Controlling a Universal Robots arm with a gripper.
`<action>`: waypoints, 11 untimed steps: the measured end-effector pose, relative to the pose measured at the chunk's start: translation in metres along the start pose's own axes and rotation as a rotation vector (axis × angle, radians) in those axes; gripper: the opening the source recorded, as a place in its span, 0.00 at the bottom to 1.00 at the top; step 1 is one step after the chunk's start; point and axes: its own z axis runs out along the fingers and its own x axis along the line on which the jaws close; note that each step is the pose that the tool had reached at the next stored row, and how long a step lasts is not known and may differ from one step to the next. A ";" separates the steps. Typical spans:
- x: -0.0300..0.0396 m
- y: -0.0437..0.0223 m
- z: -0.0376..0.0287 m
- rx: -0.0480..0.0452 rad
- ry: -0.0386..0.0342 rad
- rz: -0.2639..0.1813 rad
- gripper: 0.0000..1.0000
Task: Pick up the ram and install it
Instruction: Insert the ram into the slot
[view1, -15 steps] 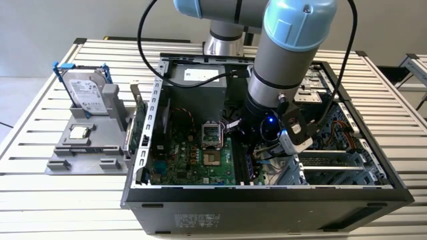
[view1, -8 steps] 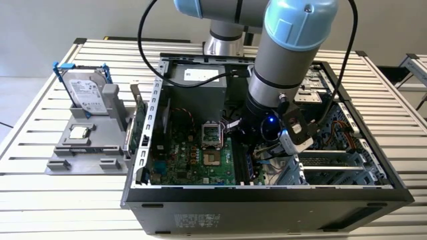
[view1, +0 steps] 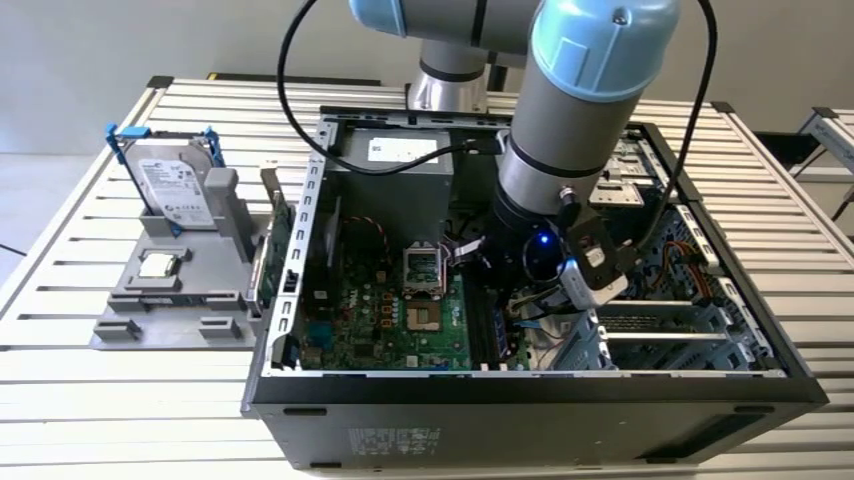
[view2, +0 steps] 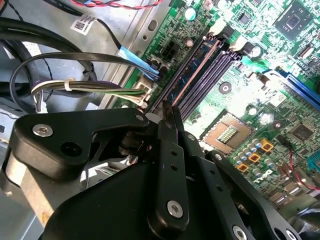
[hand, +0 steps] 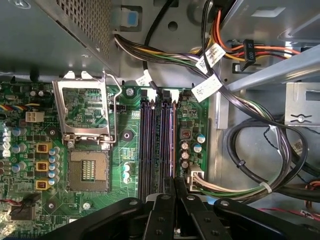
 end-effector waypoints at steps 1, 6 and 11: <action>-0.0003 0.0000 0.0000 0.0000 -0.0001 0.001 0.00; -0.0017 0.0000 0.0000 0.0001 0.0000 0.006 0.00; -0.0018 0.0000 0.0008 0.0000 -0.0001 0.008 0.00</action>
